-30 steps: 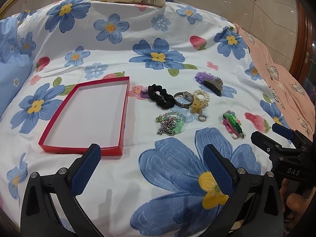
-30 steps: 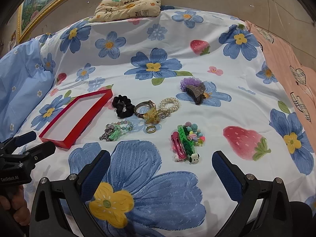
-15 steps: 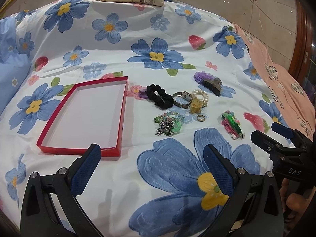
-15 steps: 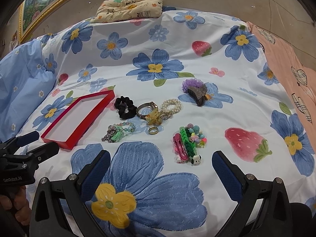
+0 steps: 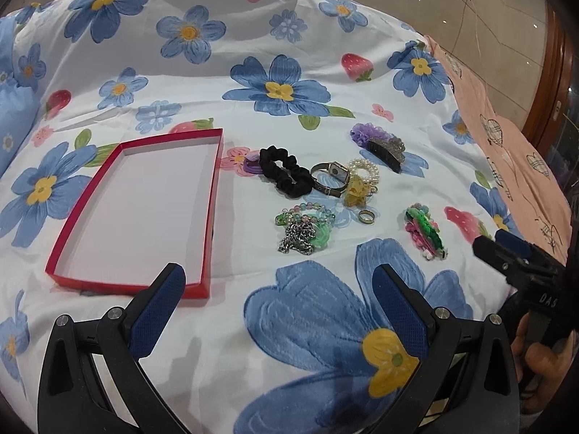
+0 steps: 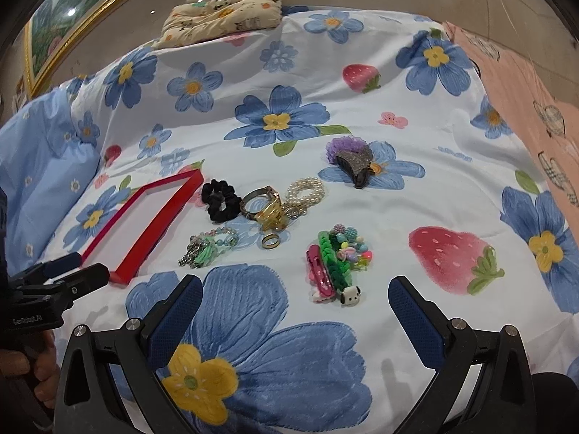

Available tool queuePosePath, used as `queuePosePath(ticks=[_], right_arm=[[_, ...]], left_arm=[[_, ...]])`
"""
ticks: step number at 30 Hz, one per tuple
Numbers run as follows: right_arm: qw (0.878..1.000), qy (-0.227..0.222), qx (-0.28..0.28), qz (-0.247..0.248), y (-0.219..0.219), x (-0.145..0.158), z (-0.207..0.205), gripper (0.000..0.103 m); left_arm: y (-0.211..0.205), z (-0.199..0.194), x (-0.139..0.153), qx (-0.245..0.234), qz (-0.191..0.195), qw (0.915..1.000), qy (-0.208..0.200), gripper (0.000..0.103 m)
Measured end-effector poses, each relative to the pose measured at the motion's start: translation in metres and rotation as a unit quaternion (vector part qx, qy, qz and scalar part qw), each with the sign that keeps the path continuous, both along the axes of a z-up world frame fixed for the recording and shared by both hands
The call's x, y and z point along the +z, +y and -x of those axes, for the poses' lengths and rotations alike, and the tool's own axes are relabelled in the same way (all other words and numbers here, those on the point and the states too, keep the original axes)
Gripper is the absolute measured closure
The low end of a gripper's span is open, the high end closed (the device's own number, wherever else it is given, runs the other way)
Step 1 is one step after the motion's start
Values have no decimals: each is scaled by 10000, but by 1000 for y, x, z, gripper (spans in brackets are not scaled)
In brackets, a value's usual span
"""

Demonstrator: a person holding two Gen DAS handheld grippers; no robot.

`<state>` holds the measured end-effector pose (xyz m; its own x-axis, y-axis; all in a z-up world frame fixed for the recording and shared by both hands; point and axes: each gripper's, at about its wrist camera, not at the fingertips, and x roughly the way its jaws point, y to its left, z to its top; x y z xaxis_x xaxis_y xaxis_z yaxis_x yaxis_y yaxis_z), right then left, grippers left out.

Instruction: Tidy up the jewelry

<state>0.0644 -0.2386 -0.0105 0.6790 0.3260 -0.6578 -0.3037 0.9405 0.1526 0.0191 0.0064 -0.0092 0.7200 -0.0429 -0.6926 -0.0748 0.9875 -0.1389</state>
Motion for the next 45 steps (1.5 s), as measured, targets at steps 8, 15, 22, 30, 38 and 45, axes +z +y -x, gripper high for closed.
queuePosePath(ticks=[8, 15, 22, 30, 38, 45], right_arm=[[9998, 126, -123, -78, -14, -2, -23, 2], [9995, 301, -121, -42, -15, -4, -46, 16], [9985, 509, 9, -215, -6, -6, -75, 28], [9964, 766, 260, -266, 23, -17, -112, 46], [9915, 1111, 629, -236, 60, -40, -140, 66], [9874, 1404, 681, -263, 73, -61, -156, 88]], left_arm=[[-3, -26, -2, -316, -74, 9994, 143, 6], [-3, -52, 1, -440, -64, 9988, 226, 7], [11, -84, 2, -271, -6, 9992, 293, 13], [20, -128, -11, -224, 33, 9982, 558, 27], [32, -174, -34, -136, 188, 9961, 853, 41], [35, -206, -52, -207, 269, 9933, 1105, 51]])
